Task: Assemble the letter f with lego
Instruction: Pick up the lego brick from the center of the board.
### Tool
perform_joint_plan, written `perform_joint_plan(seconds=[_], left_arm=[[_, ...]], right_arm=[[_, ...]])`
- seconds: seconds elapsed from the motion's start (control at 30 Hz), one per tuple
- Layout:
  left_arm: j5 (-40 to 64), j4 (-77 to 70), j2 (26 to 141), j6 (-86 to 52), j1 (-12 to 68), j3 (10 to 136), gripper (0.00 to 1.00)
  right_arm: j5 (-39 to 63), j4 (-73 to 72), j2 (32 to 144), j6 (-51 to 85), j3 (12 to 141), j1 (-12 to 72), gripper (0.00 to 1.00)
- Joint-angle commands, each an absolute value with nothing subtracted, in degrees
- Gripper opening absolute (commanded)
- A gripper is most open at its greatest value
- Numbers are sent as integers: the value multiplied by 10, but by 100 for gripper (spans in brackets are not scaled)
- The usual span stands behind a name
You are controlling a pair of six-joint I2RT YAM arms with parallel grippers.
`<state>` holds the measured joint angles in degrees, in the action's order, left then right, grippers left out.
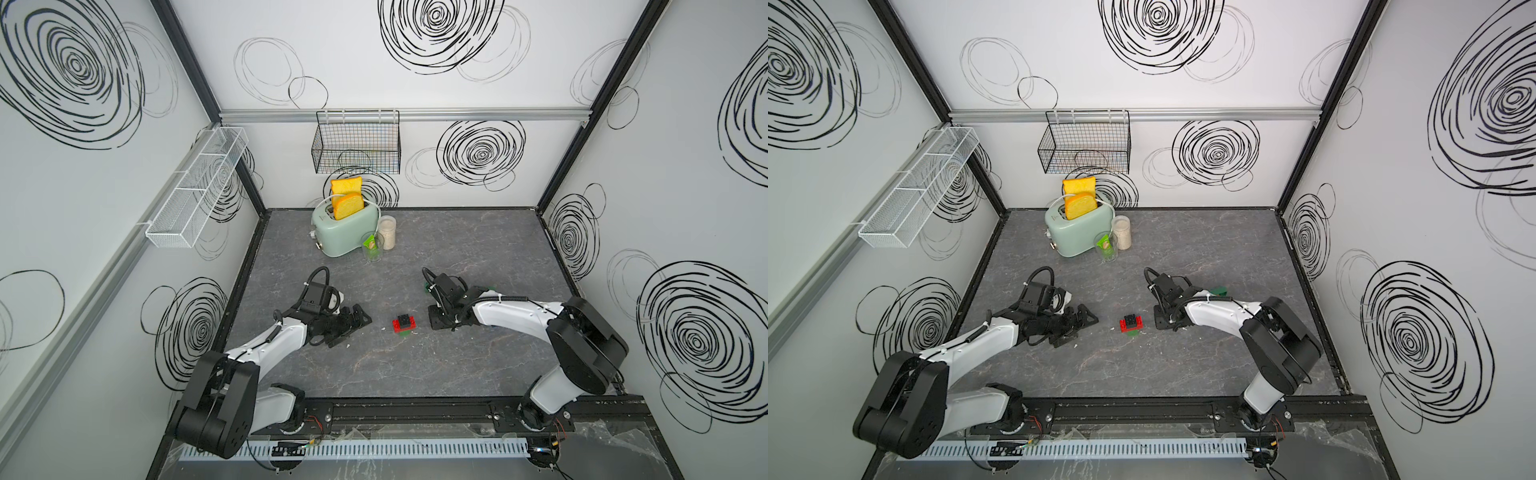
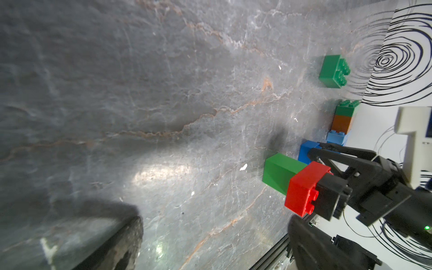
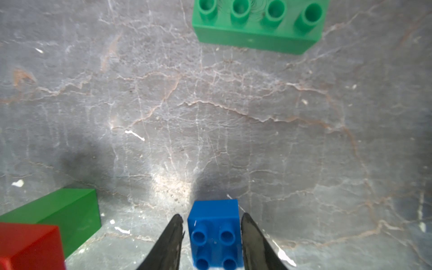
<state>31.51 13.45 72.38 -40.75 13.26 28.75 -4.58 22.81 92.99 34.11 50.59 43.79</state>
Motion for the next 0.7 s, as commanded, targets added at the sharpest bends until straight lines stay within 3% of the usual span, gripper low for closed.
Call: perform_joint_plan(seconds=[0.0,0.1,0.43,0.67], left_arm=[[326,123,722,-394,124,284,98],[326,125,722,-392,123,285,98],[330,121,725,-393,122,287,99],[366,81,726,-391,160,277,99]], right_arm=[[-42,262,953,331,524,439,46],[-41,263,956,328,526,440,47],[-54,308,943,320,552,446,33],[-39,424,929,318,677,456,32]])
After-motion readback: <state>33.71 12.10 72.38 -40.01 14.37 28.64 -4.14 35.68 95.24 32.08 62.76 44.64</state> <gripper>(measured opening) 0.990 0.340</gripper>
